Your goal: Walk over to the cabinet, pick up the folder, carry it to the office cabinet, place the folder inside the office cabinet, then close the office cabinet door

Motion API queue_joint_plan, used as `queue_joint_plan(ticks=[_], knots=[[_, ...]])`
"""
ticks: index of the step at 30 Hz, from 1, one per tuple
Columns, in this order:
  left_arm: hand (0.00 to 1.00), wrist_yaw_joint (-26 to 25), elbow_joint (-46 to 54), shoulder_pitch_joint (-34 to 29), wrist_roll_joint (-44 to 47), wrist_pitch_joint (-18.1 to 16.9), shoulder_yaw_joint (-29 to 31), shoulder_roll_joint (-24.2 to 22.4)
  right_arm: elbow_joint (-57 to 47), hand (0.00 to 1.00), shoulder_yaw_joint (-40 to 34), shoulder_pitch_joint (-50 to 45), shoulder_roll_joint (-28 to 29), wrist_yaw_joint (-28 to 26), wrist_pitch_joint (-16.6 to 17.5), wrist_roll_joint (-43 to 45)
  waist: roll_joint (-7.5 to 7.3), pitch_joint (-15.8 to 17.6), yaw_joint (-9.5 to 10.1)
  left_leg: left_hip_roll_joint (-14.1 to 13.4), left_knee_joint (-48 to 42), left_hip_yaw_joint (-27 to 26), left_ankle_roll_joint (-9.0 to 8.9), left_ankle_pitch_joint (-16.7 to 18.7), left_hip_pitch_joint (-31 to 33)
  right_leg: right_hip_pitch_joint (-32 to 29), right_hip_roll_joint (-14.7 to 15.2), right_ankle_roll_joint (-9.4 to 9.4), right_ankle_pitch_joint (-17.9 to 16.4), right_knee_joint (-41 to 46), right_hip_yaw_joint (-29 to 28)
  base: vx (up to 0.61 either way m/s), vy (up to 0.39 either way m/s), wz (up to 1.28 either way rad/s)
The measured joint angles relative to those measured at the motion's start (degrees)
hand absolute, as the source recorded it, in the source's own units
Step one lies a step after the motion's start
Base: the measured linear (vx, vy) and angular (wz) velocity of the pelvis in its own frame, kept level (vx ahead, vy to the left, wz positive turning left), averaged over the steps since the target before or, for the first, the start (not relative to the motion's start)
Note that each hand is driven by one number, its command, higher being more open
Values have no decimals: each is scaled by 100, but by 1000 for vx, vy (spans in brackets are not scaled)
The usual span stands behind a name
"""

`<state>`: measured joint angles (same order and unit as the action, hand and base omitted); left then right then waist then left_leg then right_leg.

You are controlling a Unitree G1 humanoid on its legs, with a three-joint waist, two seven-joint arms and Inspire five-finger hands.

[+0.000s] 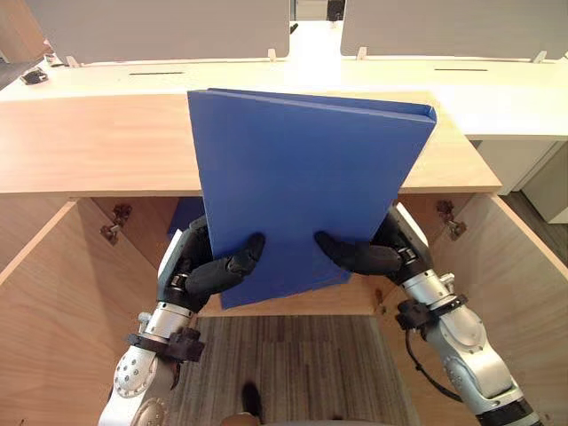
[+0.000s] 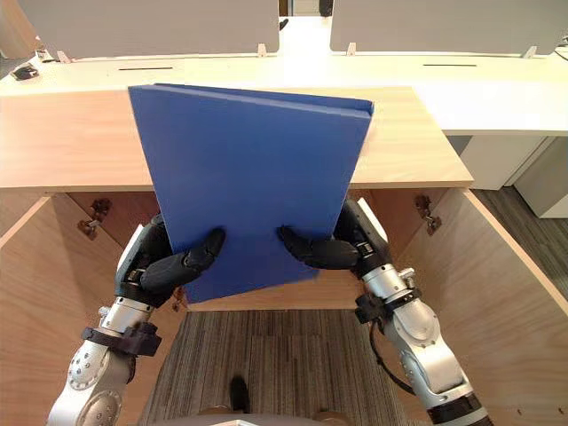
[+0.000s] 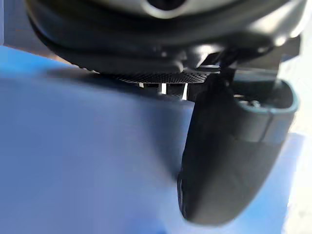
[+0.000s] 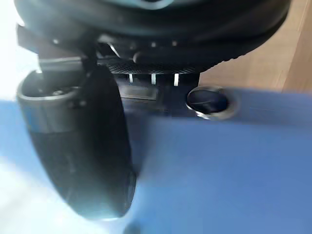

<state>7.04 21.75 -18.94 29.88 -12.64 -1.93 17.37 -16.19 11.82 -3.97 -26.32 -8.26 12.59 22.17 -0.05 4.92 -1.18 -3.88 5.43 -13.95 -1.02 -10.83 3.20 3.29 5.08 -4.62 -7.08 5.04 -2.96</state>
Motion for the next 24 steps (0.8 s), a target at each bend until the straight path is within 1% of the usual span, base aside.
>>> queue_joint_plan(ticks=[2, 3, 4, 6, 9, 11, 13, 14, 15, 17, 18, 19, 21, 22, 24], knots=[[100, -77, -26, 1, -88, -50, 111, -176, -43, 0, -6, 26, 118, 15, 0, -149, -3, -2, 37, 1, 0, 0, 0, 0, 1, 0, 1, 0, 0, -1, 1, 0, 0, 0], [100, -97, -153, -1, -231, -148, 328, -353, -46, 0, -6, 73, 265, 66, 0, -278, -1, -5, 60, 2, 0, 17, 0, 0, 14, 0, 1, 0, 0, -5, 18, 14, -7, 4], [100, -101, -233, -2, -286, -176, 428, -403, -46, 0, -6, 87, 319, 75, 0, -343, 0, -6, 63, 2, 0, 25, -2, -2, 21, 0, 0, 0, 0, -8, 29, 15, -9, 7], [100, -175, -612, -3, -438, -244, 749, -581, -41, 0, -7, 91, 455, 137, -16, -692, 0, -6, 103, 5, 1, 59, -4, -4, 47, 1, 0, 0, 0, -21, 66, 11, -8, 8], [100, -224, -1108, -7, -577, -257, 1071, -751, 50, 0, -33, 91, 524, 227, -79, -931, 0, -6, 160, 10, 2, 106, -8, -2, 83, 1, 2, 0, 0, -37, 116, 10, -5, 8], [100, -363, -1494, -21, -690, -258, 1318, -835, 183, 0, -37, 91, 589, 292, -101, -1068, 0, -6, 176, 11, 2, 134, -12, -4, 102, 1, 1, 1, 0, -47, 140, 12, -9, 7], [100, -621, -2009, -6, -791, -222, 1630, -903, 272, 0, -24, 89, 648, 287, -106, -1068, 1, -6, 161, 7, 2, 151, -19, -5, 131, -15, -4, 1, -1, -56, 159, 16, -13, 4], [100, -829, -2532, 11, -849, -127, 1915, -943, 276, 0, -18, 89, 707, 279, -106, -1113, 1, -6, 157, 2, 2, 158, -20, -6, 168, -43, -9, 3, 0, -67, 167, 0, 0, 0], [100, -883, -2739, 13, -859, -94, 2006, -942, 277, 0, -18, 89, 725, 291, -105, -1113, 1, -5, 158, 2, 2, 167, -21, -6, 192, -56, -9, 4, 1, -73, 178, 23, -13, 6], [100, -1050, -3505, 5, -945, 35, 2247, -938, 386, 0, 11, 126, 774, 365, -104, -1279, -2, -4, 187, 8, -1, 192, -23, -9, 297, -139, -7, 10, 5, -85, 206, 21, -6, 7], [100, -1069, -3686, 6, -975, 52, 2289, -938, 464, 0, 40, 155, 782, 380, -103, -1341, -5, -2, 188, 8, -5, 196, -25, -10, 325, -167, -7, 11, 6, -84, 212, 23, -3, 5], [100, -1091, -4084, 13, -1022, 80, 2322, -913, 689, 0, 193, 260, 781, 430, -104, -1468, -9, 4, 192, 4, -31, 205, -30, -13, 394, -243, -9, 11, 6, -64, 221, 0, 0, 0], [100, -1082, -4769, 131, -1234, 126, 2223, -784, 1120, 0, 501, 582, 775, 514, -104, -1741, -4, 102, 206, -37, -35, 182, -59, -21, 547, -478, -12, 25, -9, 79, 186, -11, 0, -8], [100, -1080, -5115, 271, -1370, 146, 2127, -701, 1315, 0, 680, 795, 771, 534, -105, -1892, -4, 264, 213, -70, -38, 155, -80, -36, 614, -621, -34, 40, -35, 220, 156, -51, -11, -14], [100, -1055, -5862, 793, -1680, 254, 1830, -551, 1789, 0, 1110, 1413, 719, 539, -106, -2257, -40, 730, 265, -142, -338, 114, -89, -12, 1068, -1284, -54, 41, -228, 861, 76, -116, -36, -13]])
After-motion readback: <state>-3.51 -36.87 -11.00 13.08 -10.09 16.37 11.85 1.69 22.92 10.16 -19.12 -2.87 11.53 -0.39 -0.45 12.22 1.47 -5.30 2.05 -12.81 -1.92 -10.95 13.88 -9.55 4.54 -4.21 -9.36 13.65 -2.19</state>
